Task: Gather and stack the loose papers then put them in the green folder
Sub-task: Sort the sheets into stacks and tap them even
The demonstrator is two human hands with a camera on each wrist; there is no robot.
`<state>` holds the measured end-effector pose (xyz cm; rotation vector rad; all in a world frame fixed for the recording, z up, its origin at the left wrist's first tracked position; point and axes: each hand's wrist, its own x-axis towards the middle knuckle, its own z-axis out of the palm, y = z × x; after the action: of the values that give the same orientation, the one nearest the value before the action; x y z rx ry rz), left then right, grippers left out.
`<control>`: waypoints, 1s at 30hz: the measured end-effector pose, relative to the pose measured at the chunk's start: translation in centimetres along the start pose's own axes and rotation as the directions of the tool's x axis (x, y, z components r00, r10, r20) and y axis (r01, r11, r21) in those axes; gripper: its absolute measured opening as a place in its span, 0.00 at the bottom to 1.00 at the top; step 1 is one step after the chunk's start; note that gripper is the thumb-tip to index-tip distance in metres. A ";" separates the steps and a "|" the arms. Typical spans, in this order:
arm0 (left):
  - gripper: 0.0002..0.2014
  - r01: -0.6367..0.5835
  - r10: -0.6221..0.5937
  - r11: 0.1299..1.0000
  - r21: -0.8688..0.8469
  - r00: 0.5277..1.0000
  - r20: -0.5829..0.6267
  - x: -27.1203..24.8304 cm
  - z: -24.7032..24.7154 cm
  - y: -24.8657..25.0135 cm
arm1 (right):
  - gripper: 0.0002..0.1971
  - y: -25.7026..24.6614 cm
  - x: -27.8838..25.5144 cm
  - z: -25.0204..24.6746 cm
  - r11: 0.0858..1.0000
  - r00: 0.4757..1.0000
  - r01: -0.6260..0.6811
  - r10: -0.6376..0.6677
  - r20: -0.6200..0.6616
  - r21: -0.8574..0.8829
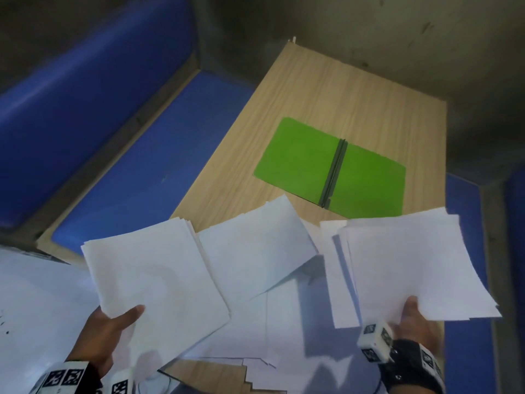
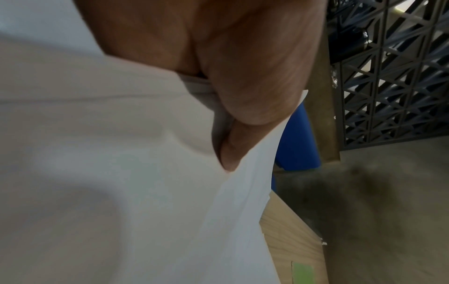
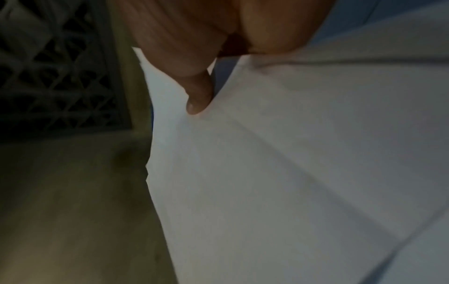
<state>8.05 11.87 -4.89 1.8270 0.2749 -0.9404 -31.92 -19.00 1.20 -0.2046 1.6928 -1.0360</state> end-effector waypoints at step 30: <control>0.22 -0.052 0.045 0.990 0.128 0.997 0.058 0.8 1.1 -1.6 | 0.39 11.6 -2.5 13.3 0.749 0.943 -0.138 0.300 0.146 -0.648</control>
<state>7.09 11.46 -6.74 1.9142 0.1371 -0.9930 -15.54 -17.54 -5.81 -0.5306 1.7326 -0.2120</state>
